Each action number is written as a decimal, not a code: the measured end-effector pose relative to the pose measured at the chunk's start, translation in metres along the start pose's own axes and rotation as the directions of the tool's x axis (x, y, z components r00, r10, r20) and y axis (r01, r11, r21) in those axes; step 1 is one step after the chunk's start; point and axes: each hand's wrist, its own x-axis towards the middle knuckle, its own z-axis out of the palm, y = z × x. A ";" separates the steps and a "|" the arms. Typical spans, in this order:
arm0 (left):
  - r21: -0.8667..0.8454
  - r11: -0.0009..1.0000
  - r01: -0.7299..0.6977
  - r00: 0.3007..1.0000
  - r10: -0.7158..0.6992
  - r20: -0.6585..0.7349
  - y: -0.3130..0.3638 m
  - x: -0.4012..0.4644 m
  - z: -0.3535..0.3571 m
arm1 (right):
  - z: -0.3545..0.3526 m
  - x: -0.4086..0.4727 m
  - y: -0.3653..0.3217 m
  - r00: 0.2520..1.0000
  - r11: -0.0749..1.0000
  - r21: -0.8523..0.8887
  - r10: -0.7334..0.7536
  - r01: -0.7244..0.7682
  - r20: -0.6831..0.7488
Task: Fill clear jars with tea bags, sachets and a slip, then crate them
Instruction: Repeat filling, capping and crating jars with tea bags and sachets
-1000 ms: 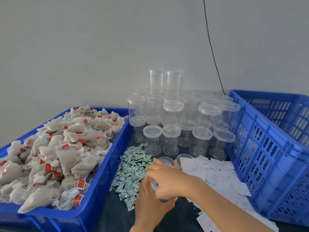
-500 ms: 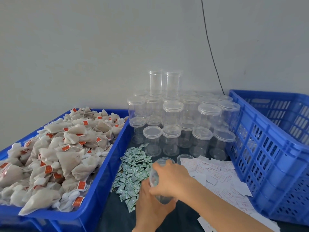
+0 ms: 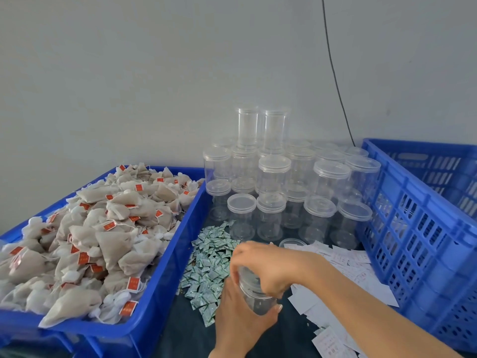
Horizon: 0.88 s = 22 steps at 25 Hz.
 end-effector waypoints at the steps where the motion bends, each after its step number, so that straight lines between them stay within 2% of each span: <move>1: -0.007 1.000 -0.010 1.000 0.010 0.013 -0.004 0.001 0.002 | -0.001 -0.001 0.000 0.998 0.999 0.034 0.023 -0.021 -0.063; 3: -0.004 1.000 -0.017 1.000 0.017 -0.002 -0.006 -0.002 0.004 | -0.003 -0.001 0.003 0.945 0.989 0.126 0.111 -0.075 -0.309; 4: -0.005 1.000 -0.015 1.000 0.016 0.001 -0.007 -0.002 0.005 | -0.005 0.000 0.006 0.872 0.980 0.174 0.170 -0.099 -0.460; 5: -0.008 1.000 -0.013 1.000 0.013 0.005 -0.009 -0.002 0.006 | -0.007 0.000 0.013 0.765 0.969 0.211 0.235 -0.132 -0.600; 6: -0.009 1.000 -0.005 1.000 0.005 0.009 -0.009 -0.002 0.007 | -0.009 0.000 0.024 0.646 0.954 0.229 0.299 -0.192 -0.702; 7: -0.009 1.000 -0.003 1.000 0.003 0.005 -0.010 -0.003 0.007 | -0.008 0.000 0.038 0.565 0.924 0.243 0.375 -0.297 -0.735; 8: -0.015 1.000 0.000 1.000 0.000 0.003 -0.010 -0.003 0.006 | -0.005 -0.001 0.053 0.554 0.871 0.246 0.466 -0.426 -0.690; 10: -0.027 1.000 -0.004 1.000 0.004 0.005 -0.012 -0.002 0.006 | 0.008 -0.002 0.077 0.624 0.730 0.264 0.678 -0.630 -0.388; 11: -0.021 1.000 -0.009 1.000 0.009 0.011 -0.012 -0.002 0.006 | 0.018 -0.001 0.087 0.646 0.683 0.319 0.728 -0.657 -0.230; 12: -0.012 1.000 -0.011 1.000 0.011 0.018 -0.012 -0.002 0.006 | 0.027 0.000 0.093 0.667 0.662 0.421 0.727 -0.620 -0.163; 14: 0.003 1.000 -0.019 1.000 0.019 0.019 -0.012 0.000 0.006 | 0.039 0.003 0.100 0.656 0.601 0.709 0.709 -0.370 -0.259; 15: 0.016 1.000 -0.024 1.000 0.023 0.011 -0.013 0.000 0.008 | 0.043 0.006 0.102 0.639 0.590 0.762 0.700 -0.268 -0.318; 16: 0.023 0.999 -0.024 1.000 0.024 0.003 -0.013 0.000 0.008 | 0.047 0.008 0.100 0.661 0.597 0.771 0.674 -0.223 -0.331; 18: 0.020 1.000 -0.018 1.000 0.018 0.002 -0.013 0.000 0.009 | 0.053 0.013 0.096 0.717 0.642 0.733 0.618 -0.225 -0.321; 22: 0.007 1.000 -0.016 1.000 0.016 -0.004 -0.009 0.003 0.007 | 0.055 0.018 0.090 0.761 0.760 0.597 0.540 -0.257 -0.361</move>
